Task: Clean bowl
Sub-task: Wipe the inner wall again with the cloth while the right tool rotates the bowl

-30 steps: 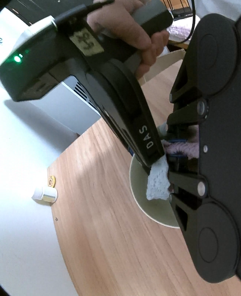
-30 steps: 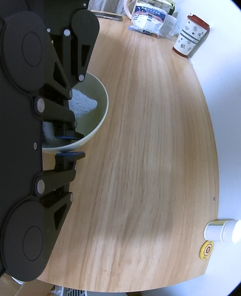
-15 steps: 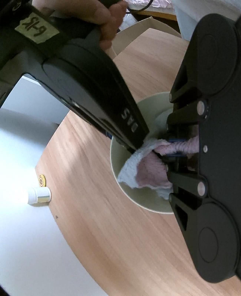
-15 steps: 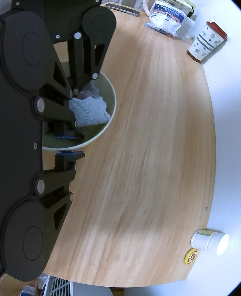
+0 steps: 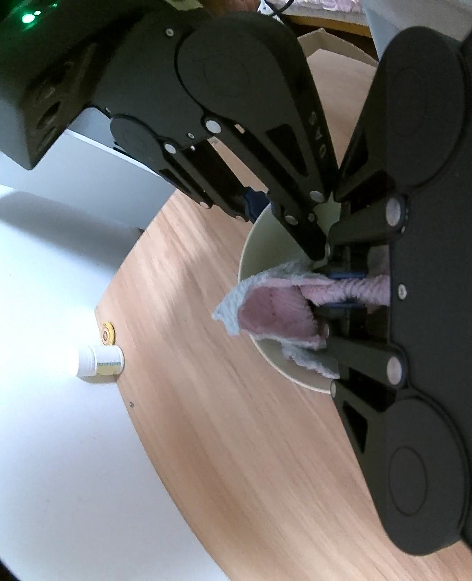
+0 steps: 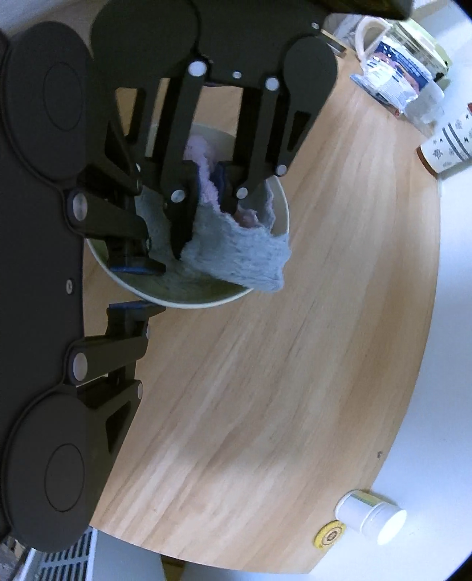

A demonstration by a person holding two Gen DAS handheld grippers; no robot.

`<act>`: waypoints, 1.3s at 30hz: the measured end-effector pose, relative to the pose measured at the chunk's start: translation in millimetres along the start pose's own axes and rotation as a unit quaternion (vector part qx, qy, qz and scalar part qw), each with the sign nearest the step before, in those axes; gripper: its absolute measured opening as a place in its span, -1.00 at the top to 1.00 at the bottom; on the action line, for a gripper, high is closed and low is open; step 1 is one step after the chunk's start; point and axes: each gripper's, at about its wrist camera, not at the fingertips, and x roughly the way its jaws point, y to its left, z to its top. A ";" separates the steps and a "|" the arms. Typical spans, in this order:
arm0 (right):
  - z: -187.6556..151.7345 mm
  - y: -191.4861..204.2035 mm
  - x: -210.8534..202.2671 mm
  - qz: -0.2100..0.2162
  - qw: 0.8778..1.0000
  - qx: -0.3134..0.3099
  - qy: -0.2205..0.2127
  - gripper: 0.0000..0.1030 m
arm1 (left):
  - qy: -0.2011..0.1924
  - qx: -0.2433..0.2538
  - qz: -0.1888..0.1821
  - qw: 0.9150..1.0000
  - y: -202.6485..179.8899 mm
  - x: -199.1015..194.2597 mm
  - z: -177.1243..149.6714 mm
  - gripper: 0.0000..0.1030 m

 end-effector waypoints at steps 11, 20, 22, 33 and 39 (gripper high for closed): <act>-8.6 8.9 -3.1 -0.013 0.998 -0.059 0.003 0.53 | -0.036 -0.055 -0.047 0.997 13.1 -16.9 16.0 0.80; -11.4 12.7 -2.2 -0.019 0.998 -0.060 0.000 0.47 | -0.065 -0.097 -0.066 0.991 16.4 -23.6 21.9 0.80; -11.5 13.4 -2.2 -0.019 0.998 -0.063 0.001 0.47 | -0.070 -0.093 -0.060 0.991 18.3 -27.7 24.6 0.80; -15.3 18.0 -0.9 -0.020 0.998 -0.067 0.003 0.48 | -0.037 -0.051 -0.074 0.995 16.8 -27.4 17.6 0.80; -18.2 20.5 -1.0 -0.024 0.997 -0.075 0.006 0.47 | 0.006 -0.022 -0.045 0.999 16.5 -13.2 9.6 0.80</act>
